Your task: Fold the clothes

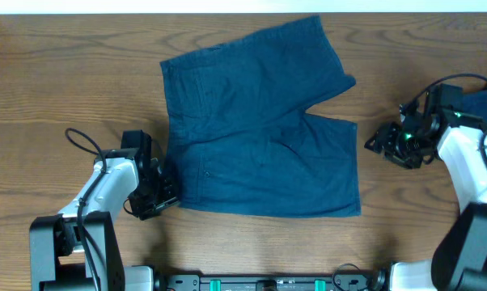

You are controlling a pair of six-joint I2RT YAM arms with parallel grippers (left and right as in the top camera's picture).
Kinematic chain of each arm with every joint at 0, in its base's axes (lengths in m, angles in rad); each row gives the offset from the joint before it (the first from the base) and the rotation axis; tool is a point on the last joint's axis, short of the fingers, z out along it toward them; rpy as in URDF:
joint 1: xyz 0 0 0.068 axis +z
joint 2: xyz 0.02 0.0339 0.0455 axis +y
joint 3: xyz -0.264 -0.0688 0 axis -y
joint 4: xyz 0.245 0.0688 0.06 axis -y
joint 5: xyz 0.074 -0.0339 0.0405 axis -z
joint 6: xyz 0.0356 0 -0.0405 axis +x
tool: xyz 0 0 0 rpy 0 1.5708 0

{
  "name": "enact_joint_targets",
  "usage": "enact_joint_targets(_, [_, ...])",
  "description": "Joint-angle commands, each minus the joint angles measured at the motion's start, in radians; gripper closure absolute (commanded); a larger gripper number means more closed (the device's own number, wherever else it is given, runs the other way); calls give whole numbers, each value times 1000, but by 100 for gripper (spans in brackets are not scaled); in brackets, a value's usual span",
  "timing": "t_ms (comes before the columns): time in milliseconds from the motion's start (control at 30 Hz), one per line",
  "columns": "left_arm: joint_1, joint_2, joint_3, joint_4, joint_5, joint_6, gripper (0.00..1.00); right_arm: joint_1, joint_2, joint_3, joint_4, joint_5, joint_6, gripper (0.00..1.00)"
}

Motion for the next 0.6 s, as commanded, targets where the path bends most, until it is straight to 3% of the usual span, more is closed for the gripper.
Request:
enact_joint_targets(0, [2, 8, -13, 47, -38, -171, 45, -4, -54, 12, -75, -6, -38, 46])
enact_joint_targets(233, [2, 8, -13, 99, -42, -251, 49, -4, -80, 8, -224, -6, -104, 46])
enact_joint_targets(567, [2, 12, -16, 101, -147, -282, 78, -4, -80, -45, -267, 23, -133, 45])
